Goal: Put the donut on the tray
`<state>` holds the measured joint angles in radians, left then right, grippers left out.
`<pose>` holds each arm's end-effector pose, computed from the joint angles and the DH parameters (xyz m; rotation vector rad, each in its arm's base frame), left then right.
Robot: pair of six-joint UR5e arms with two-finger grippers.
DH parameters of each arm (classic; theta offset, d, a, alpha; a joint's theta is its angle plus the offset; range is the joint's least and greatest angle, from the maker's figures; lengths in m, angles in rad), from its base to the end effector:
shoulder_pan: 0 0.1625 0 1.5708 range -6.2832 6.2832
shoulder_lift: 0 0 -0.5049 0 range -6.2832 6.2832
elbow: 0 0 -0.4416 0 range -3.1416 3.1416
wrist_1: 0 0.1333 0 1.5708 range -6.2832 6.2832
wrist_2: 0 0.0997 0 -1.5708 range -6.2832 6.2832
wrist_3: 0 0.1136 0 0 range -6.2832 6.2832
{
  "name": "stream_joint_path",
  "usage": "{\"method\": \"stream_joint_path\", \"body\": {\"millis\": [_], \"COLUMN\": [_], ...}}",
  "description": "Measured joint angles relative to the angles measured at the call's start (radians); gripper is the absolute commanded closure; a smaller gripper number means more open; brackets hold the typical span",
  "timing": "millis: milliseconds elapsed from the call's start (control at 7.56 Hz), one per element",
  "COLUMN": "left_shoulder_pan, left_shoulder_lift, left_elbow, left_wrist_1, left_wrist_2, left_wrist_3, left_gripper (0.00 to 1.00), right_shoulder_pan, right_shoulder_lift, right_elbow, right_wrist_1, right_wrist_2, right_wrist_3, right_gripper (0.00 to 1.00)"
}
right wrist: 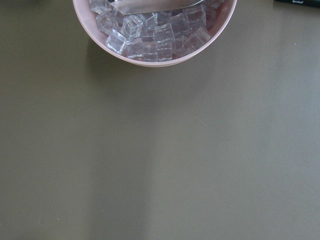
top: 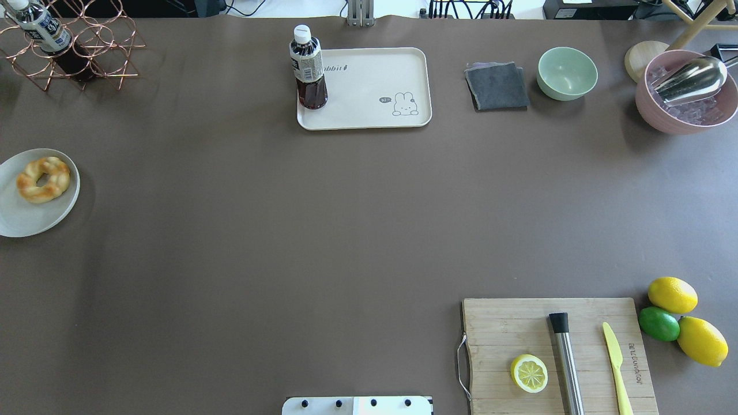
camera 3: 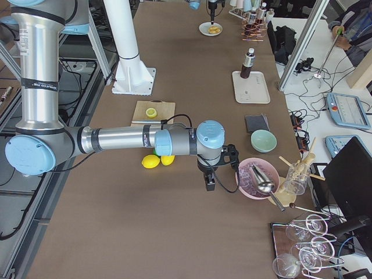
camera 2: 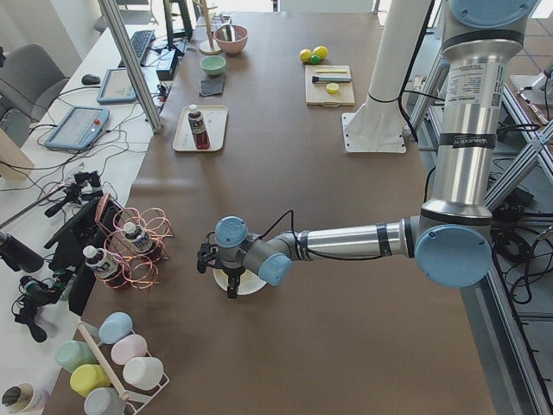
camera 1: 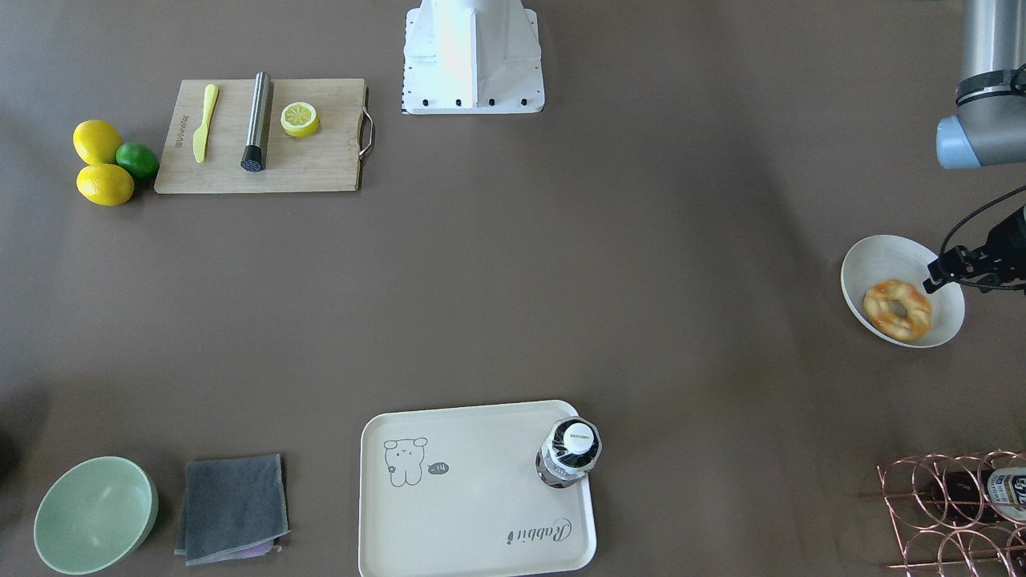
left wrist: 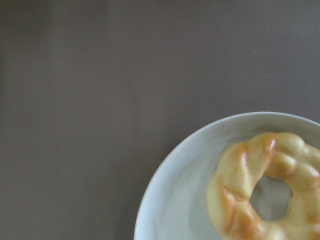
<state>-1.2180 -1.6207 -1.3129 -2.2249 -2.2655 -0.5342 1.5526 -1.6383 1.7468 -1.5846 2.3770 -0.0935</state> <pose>0.1452 -0.5698 0.7937 0.0933 0.7996 -0.0166 0.0420 -0.5125 0.6873 0.1199 -0.8023 -0.1437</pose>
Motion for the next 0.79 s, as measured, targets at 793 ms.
{"method": "stream_joint_path", "body": {"millis": [793], "left_shoulder_pan": [0.02], "left_shoulder_lift": [0.004], "left_elbow": [0.082], "left_wrist_1": [-0.088], "left_wrist_2": [0.003], "left_wrist_3": [-0.027], "left_gripper": [0.29], "right_shoulder_pan": [-0.01], "right_shoulder_lift": [-0.004], "right_elbow": [0.002], "right_wrist_1": [0.0], "right_wrist_2": [0.001], "right_wrist_3": [0.006], "right_gripper": [0.0]}}
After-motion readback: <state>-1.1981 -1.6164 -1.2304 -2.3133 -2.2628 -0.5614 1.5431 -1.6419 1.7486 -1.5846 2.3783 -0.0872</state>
